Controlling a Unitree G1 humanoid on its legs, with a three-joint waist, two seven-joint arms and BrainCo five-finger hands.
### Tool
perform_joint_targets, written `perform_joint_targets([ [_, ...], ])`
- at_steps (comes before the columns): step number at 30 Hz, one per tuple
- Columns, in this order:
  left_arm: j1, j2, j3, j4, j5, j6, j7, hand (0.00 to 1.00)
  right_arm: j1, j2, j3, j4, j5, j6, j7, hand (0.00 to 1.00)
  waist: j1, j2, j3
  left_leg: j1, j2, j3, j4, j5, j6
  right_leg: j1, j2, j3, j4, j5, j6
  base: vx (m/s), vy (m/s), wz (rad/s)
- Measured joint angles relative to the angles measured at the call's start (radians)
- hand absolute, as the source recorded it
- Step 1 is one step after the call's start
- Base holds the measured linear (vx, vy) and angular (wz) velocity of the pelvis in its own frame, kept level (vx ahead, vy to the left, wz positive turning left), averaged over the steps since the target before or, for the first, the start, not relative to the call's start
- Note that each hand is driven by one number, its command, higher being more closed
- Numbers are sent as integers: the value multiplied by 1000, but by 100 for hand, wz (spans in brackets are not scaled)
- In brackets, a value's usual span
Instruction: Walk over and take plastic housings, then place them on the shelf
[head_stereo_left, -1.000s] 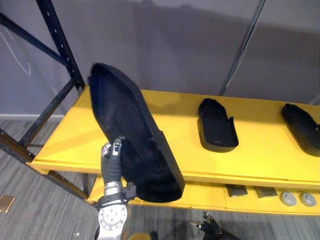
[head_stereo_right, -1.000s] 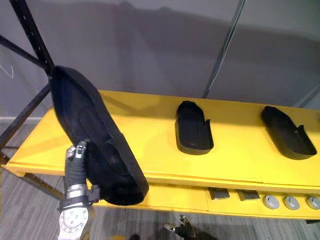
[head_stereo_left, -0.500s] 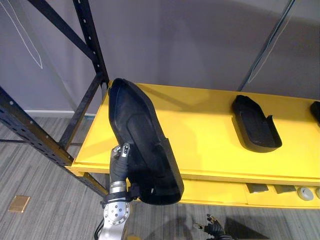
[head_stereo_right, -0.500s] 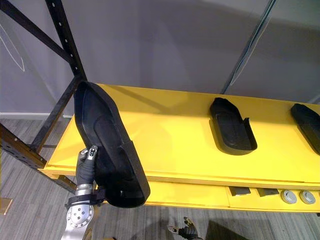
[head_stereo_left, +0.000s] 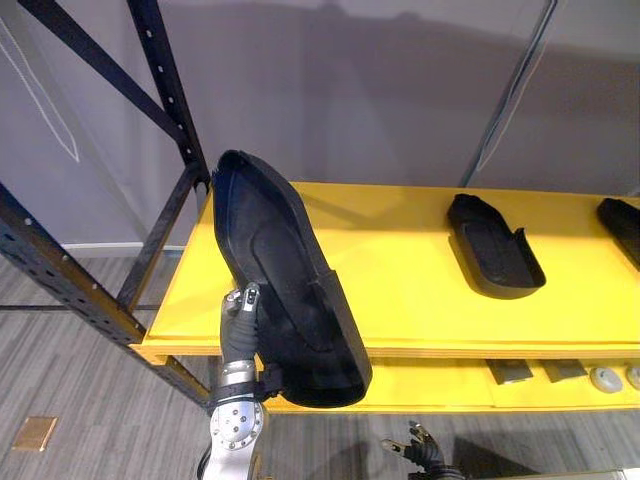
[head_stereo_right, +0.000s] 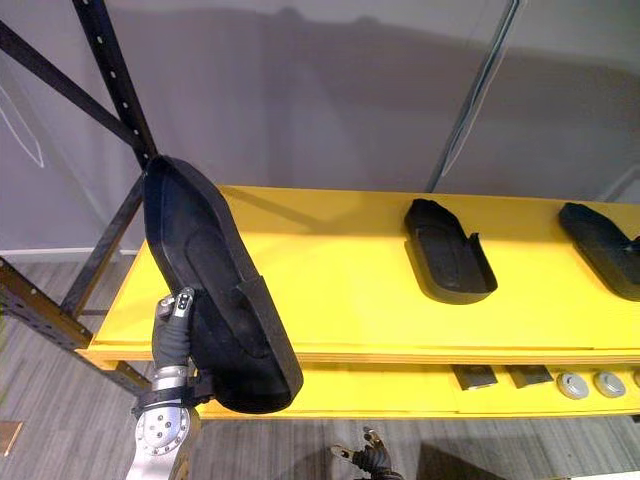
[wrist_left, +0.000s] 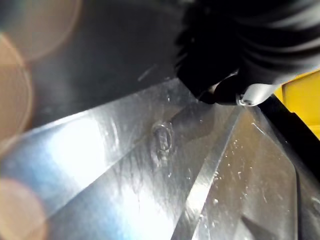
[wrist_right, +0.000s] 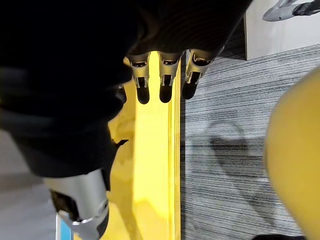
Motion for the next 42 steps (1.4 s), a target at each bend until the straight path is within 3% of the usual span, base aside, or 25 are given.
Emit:
perform_joint_targets([
  [8, -22, 12, 27, 20, 62, 41, 9, 100, 10, -2, -5, 14, -1, 0, 1, 0, -4, 2, -25, 44, -11, 23, -85, 38, 11, 35, 4, 22, -98, 86, 0, -6, 54, -8],
  [14, -218, 78, 117, 252, 70, 100, 31, 100, 2, -15, -8, 42, -5, 0, 21, 0, -13, 12, -40, 86, -47, 29, -236, 142, 17, 30, 2, 24, -158, 126, -6, -117, 6, -1],
  [16, -262, 96, 151, 318, 69, 122, 35, 100, 3, -31, -10, 52, -5, 1, 25, 0, -28, 20, -42, 105, -58, 24, -303, 188, 18, 24, 4, 19, -161, 130, -3, -241, -12, 4],
  [17, -318, 113, 213, 419, 69, 154, 55, 100, -1, -51, -22, 56, -2, 6, 29, 0, -59, 43, -43, 110, -59, 24, -346, 221, 19, 9, 16, 23, -169, 142, 4, -360, 9, -4],
  [22, -382, 152, 244, 509, 69, 167, 66, 100, -3, -53, -22, 57, -2, 9, 33, 0, -66, 45, -45, 103, -66, 24, -346, 215, 19, 7, 20, 55, -187, 143, 6, -105, 23, -3],
  [25, -470, 194, 286, 617, 69, 206, 70, 100, -6, -52, -21, 59, -4, 11, 44, 0, -70, 40, -47, 84, -69, 31, -345, 215, 15, -12, 26, 96, -196, 157, -9, 10, 16, -7],
  [30, -543, 253, 304, 717, 63, 229, 64, 100, -24, -52, -21, 82, -5, 17, 53, 0, -81, 37, -47, 77, -69, 44, -341, 219, 20, -10, 32, 109, -236, 186, -13, 70, 4, -14],
  [37, -698, 289, 299, 884, 69, 235, 59, 100, -37, -56, -18, 87, -6, 16, 58, 0, -108, 35, -35, 81, -62, 41, -341, 218, 20, -5, 39, 125, -257, 197, -29, -11, -4, -8],
  [42, -812, 344, 274, 981, 69, 235, 44, 100, -55, -60, -3, 76, -5, 14, 58, 0, -119, 19, 13, 75, -62, 42, -341, 216, 16, -21, 39, 136, -257, 210, -23, -85, 22, -9],
])
